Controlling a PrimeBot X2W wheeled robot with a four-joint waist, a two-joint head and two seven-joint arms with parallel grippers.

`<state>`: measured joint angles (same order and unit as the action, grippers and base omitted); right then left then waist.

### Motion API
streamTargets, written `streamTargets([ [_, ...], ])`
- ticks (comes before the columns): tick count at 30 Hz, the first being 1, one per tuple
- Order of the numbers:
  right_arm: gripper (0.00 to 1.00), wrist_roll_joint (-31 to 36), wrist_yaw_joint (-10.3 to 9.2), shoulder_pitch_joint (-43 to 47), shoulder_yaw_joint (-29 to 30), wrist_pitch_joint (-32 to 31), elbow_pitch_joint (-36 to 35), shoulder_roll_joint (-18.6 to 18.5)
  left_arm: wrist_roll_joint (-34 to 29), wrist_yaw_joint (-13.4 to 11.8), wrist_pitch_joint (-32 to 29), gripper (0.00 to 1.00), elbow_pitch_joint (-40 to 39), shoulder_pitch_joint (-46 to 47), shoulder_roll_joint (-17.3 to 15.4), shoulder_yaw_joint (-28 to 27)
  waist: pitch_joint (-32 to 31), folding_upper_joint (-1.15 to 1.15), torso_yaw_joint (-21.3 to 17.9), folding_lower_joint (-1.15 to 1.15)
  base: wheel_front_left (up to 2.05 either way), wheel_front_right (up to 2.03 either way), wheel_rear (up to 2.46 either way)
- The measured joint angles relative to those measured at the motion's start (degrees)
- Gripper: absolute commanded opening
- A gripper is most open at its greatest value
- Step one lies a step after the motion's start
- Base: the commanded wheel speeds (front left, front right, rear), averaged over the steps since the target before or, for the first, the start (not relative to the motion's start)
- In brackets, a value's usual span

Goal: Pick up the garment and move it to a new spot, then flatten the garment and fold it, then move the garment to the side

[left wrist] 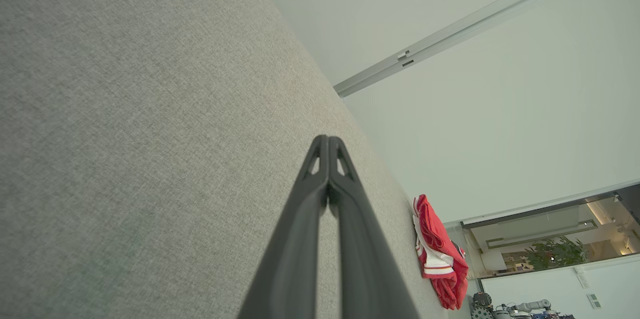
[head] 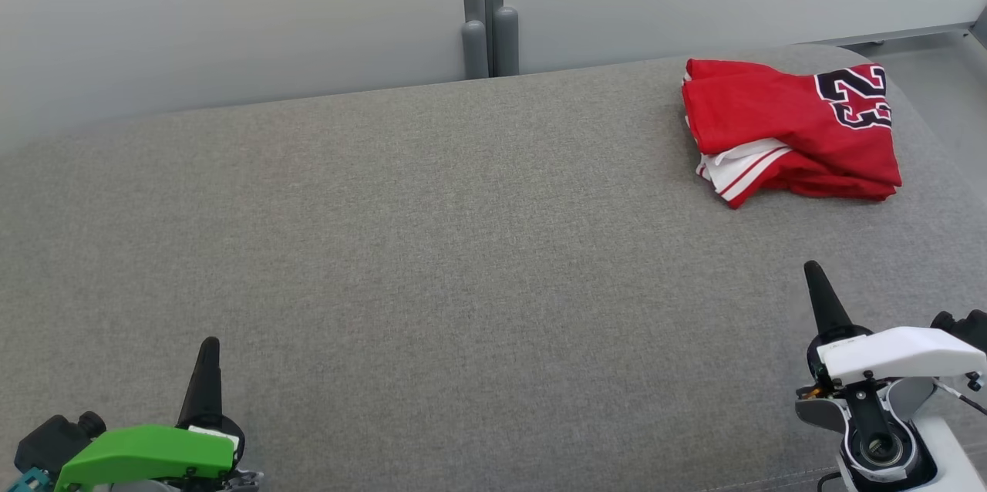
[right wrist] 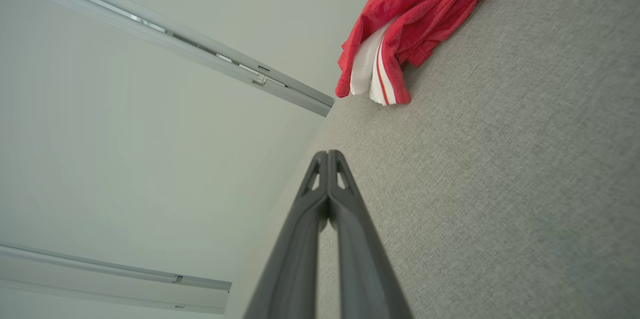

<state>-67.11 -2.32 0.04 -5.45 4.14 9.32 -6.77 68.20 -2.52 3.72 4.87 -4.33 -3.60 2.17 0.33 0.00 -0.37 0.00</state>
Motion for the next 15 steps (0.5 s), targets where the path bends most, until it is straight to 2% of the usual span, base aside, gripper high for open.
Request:
streamTargets([
  [15,0.00,-11.38,1.35,-0.77,3.43,-2.56,-0.09,0.42,10.85,1.31,-2.35,0.00,1.14,2.05,-0.74,-0.70,-0.09,0.00,0.15,0.00,0.00,0.00,0.00],
])
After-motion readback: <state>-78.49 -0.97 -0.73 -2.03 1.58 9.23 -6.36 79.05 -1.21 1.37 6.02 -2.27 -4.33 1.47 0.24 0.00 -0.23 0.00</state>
